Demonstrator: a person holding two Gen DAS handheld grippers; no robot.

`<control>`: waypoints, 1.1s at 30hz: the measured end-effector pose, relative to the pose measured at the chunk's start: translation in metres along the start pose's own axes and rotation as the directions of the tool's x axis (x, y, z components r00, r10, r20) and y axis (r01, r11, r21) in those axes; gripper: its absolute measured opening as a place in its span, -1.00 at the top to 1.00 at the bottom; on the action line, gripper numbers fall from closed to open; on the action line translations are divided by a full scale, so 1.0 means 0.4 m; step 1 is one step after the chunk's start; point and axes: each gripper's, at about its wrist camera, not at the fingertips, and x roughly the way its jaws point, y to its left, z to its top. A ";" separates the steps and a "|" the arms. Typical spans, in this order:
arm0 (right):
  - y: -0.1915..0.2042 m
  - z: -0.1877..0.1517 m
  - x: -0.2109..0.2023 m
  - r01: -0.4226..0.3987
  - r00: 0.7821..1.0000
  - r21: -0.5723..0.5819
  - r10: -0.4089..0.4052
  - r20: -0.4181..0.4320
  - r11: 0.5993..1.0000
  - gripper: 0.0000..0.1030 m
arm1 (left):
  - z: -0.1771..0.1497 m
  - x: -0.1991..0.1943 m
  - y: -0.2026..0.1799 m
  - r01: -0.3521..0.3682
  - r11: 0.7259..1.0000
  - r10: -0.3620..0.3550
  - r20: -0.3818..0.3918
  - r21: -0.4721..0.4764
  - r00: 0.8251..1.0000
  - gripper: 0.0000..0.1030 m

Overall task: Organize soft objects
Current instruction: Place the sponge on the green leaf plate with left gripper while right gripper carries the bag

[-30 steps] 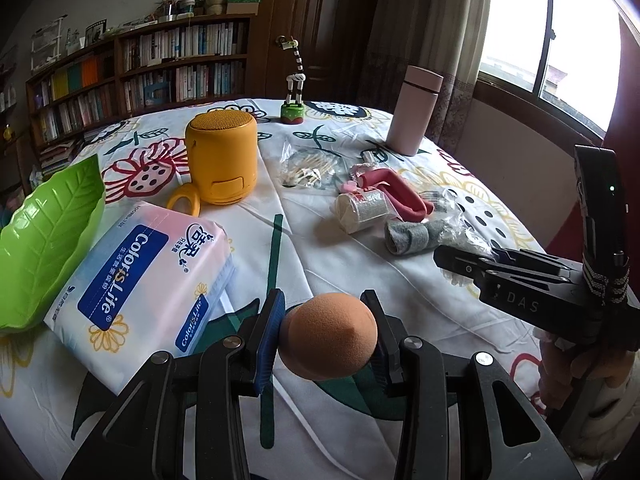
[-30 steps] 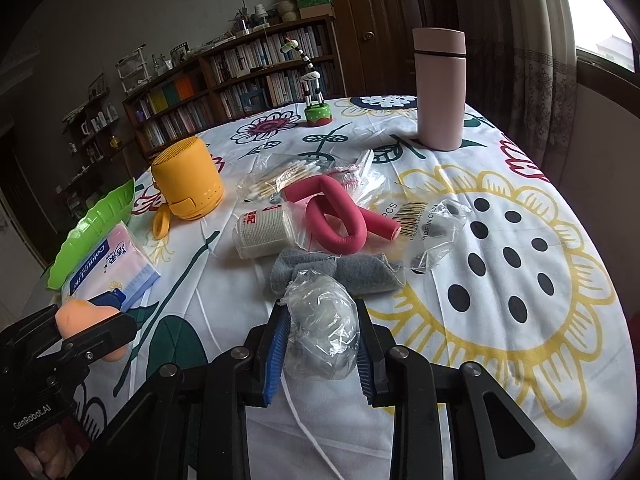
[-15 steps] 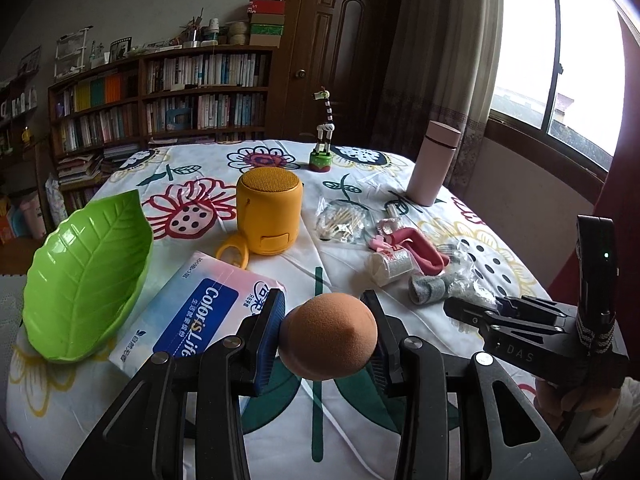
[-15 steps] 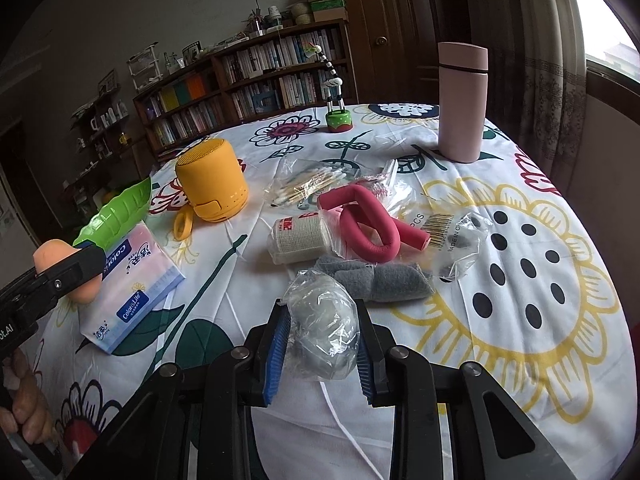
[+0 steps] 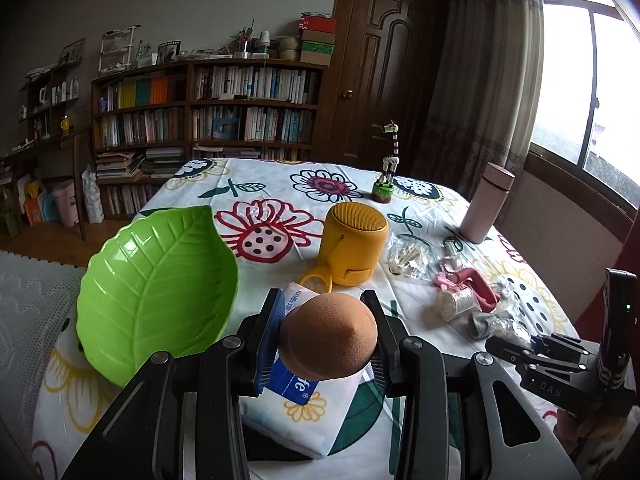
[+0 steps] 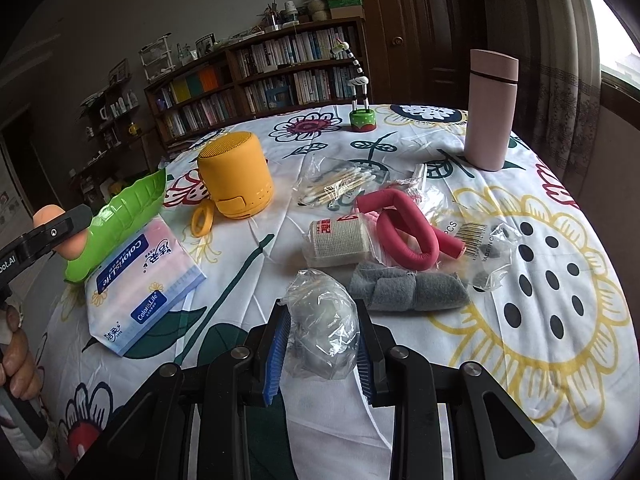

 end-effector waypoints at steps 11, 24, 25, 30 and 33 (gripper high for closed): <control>0.024 0.000 0.013 -0.003 1.000 -0.019 0.003 -0.013 1.000 0.37 | 0.010 0.024 0.127 -0.138 0.988 0.139 0.020 -0.067 0.990 0.22; 0.070 0.004 0.027 -0.007 1.000 -0.052 0.006 -0.022 0.999 0.37 | 0.005 0.088 0.269 -0.210 0.958 0.209 -0.024 -0.198 0.978 0.04; 0.072 0.005 0.029 -0.008 1.000 -0.052 0.006 -0.023 0.999 0.37 | 0.002 0.089 0.276 -0.213 0.955 0.212 -0.027 -0.208 0.977 0.00; 0.081 0.011 0.040 -0.011 1.000 -0.058 0.009 -0.028 0.998 0.37 | 0.002 0.081 0.292 -0.223 0.948 0.226 -0.014 -0.226 0.974 -0.19; 0.086 0.018 0.047 -0.014 1.000 -0.062 0.012 -0.028 0.998 0.37 | 0.002 0.081 0.296 -0.227 0.947 0.230 -0.015 -0.229 0.973 -0.20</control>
